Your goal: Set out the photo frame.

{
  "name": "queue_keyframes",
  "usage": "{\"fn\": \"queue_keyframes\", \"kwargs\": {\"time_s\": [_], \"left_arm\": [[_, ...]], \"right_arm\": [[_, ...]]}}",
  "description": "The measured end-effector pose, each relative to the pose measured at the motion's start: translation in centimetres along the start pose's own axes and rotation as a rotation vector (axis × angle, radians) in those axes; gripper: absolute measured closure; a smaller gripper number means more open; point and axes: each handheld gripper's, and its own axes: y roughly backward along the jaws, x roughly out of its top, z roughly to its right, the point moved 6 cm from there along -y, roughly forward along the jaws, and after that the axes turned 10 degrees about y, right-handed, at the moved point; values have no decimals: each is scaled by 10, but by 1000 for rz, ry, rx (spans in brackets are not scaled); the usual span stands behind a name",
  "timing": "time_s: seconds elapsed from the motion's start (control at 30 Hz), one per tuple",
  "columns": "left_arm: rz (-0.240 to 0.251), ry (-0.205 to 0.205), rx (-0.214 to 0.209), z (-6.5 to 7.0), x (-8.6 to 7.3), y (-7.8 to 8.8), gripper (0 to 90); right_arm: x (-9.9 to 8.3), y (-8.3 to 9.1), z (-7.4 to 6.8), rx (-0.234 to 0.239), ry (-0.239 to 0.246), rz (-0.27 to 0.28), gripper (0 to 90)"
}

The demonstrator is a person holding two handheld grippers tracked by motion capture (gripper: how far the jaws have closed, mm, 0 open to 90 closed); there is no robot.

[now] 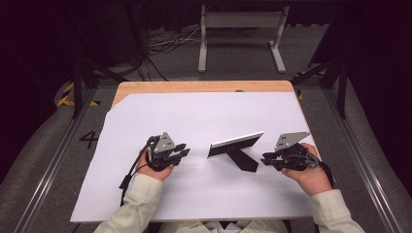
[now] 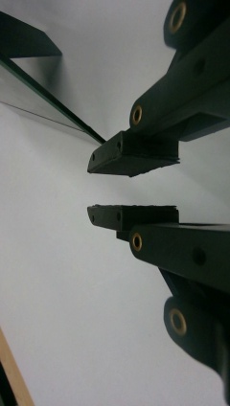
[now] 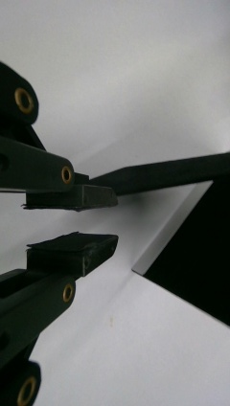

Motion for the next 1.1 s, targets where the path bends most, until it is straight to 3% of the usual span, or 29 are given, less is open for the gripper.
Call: {"fn": "queue_keyframes", "kwargs": {"time_s": [0.1, 0.2, 0.27, 0.57, 0.9, 1.0, 1.1], "left_arm": [[14, 6, -8, 0, 1, -2, 798], [25, -7, 24, -1, 1, -6, 896], [37, -3, 29, -2, 3, -8, 900], [18, -4, -16, -3, 12, -24, 900], [1, 18, -77, -4, 11, -34, 900], [-13, 21, -104, -4, 10, -38, 900], [-58, 37, -130, -4, 5, -44, 900]], "right_arm": [[0, 5, 4, -27, -17, 31, 781], [0, 8, 8, -47, -34, 54, 809], [-2, 9, 11, -48, -50, 68, 832], [-8, 14, 20, -71, -98, 100, 851], [-10, 13, 23, -68, -102, 112, 862], [-9, 13, 23, -67, -99, 113, 861], [-9, 12, 22, -61, -100, 111, 859]]}}
